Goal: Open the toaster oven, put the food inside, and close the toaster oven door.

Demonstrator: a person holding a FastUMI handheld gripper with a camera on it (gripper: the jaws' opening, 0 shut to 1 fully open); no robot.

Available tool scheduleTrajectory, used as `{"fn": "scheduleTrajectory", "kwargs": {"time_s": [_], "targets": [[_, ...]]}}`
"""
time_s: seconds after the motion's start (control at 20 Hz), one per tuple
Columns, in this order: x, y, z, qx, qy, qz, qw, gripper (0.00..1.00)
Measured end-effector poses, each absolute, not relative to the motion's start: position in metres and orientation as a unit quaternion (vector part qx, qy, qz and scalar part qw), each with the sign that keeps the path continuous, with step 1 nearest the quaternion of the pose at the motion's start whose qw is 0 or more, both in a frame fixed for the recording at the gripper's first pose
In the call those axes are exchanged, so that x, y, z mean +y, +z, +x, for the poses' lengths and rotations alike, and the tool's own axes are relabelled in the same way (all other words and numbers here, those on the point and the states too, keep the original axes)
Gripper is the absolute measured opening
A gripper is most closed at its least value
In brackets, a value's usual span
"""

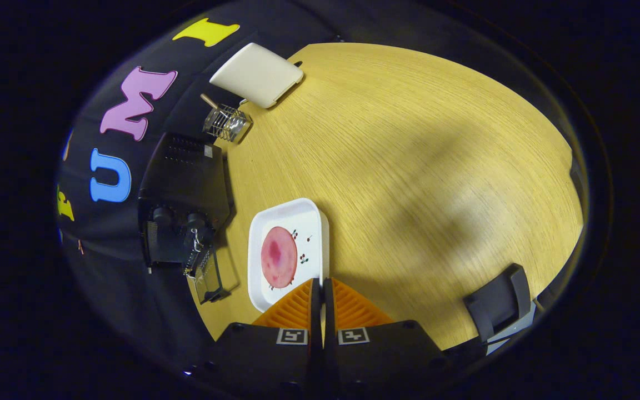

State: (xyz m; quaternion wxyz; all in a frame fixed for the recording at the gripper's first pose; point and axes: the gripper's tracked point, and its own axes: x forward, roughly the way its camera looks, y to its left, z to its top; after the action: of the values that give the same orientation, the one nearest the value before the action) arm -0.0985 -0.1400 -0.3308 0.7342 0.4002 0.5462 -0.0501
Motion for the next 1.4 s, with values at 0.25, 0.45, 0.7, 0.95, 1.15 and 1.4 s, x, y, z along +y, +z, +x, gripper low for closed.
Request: {"fn": "scheduleTrajectory", "kwargs": {"time_s": [0.25, 0.45, 0.7, 0.95, 1.15, 1.4], "targets": [[-0.127, -0.289, -0.095, 0.503, -0.041, 0.422, 0.753, 0.05], [-0.105, -0.259, -0.098, 0.481, -0.032, 0.446, 0.754, 0.05], [-0.076, -0.245, -0.108, 0.478, -0.033, 0.451, 0.753, 0.05], [-0.034, -0.226, -0.108, 0.472, -0.006, 0.452, 0.757, 0.05], [-0.001, -0.222, -0.1, 0.473, 0.014, 0.449, 0.758, 0.05], [0.045, -0.217, -0.079, 0.484, 0.048, 0.442, 0.754, 0.05]]}}
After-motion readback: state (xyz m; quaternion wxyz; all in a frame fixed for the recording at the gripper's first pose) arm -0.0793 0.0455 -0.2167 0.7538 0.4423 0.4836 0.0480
